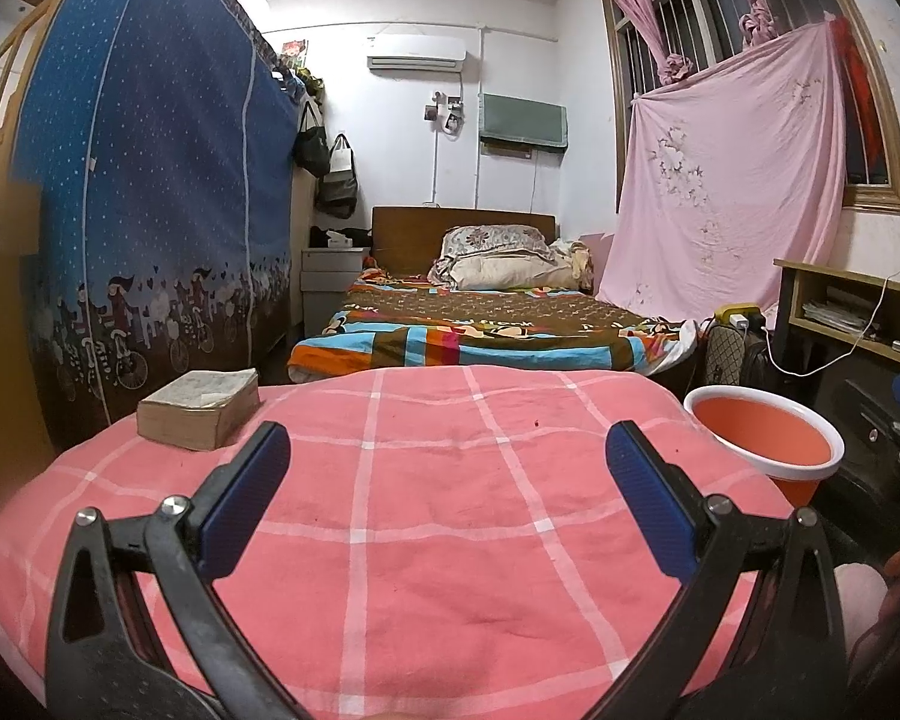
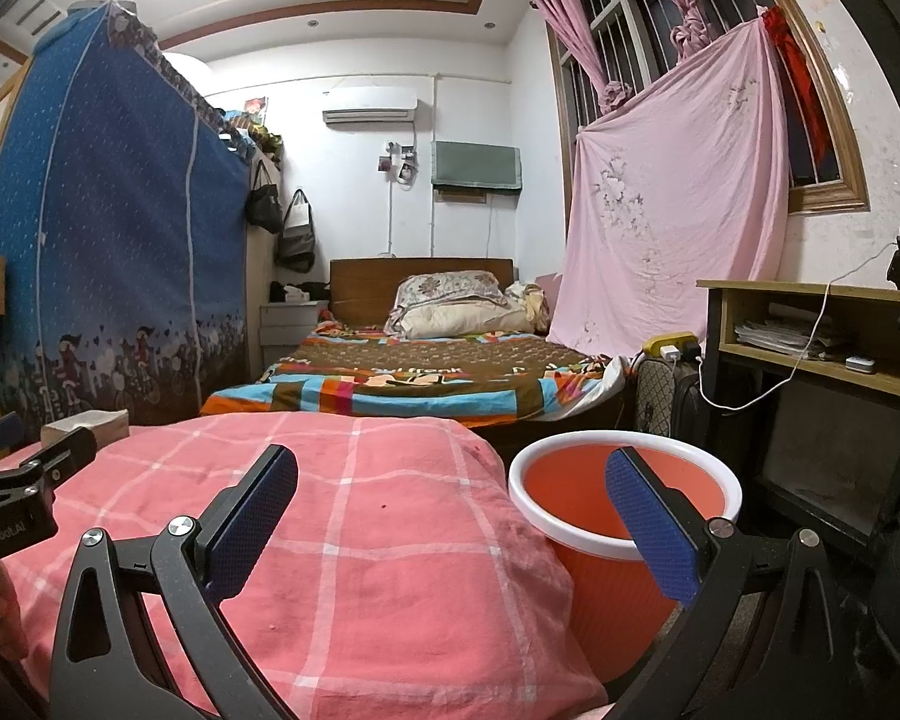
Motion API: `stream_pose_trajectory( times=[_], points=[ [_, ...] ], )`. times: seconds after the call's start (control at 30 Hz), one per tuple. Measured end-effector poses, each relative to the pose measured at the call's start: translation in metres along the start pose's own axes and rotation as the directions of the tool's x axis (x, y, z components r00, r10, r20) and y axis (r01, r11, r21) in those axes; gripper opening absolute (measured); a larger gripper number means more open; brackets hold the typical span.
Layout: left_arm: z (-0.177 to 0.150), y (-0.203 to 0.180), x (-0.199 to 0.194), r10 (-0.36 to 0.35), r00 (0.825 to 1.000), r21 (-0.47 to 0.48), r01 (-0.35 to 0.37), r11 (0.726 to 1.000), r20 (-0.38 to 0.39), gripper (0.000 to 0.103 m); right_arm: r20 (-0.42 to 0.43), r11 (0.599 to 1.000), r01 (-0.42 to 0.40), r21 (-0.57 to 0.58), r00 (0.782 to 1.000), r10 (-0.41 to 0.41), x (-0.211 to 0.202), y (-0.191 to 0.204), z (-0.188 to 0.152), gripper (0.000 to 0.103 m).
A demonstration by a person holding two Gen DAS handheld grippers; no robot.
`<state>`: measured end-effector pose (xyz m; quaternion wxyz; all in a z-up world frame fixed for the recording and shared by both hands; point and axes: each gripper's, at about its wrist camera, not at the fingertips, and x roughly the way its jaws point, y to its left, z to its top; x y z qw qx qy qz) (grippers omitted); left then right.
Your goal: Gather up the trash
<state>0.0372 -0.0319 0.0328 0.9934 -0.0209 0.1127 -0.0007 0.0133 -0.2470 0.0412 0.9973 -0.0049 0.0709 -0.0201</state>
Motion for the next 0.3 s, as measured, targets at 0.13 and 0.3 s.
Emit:
stream_pose_trajectory(
  times=[0.13, 0.3],
  points=[
    [-0.0005, -0.0002, -0.0008, -0.002, 1.0, 0.001, 0.002, 1.0, 0.001, 0.087, -0.003, 1.0, -0.001, -0.001, 1.0, 0.001, 0.0009, 0.0013, 0.0006, 0.103],
    [-0.0015, -0.0003, -0.0005, -0.007, 1.0, 0.005, 0.007, 1.0, 0.001, 0.087, -0.009, 1.0, -0.001, -0.006, 1.0, 0.001, 0.0027, 0.0032, 0.0022, 0.103]
  ],
)
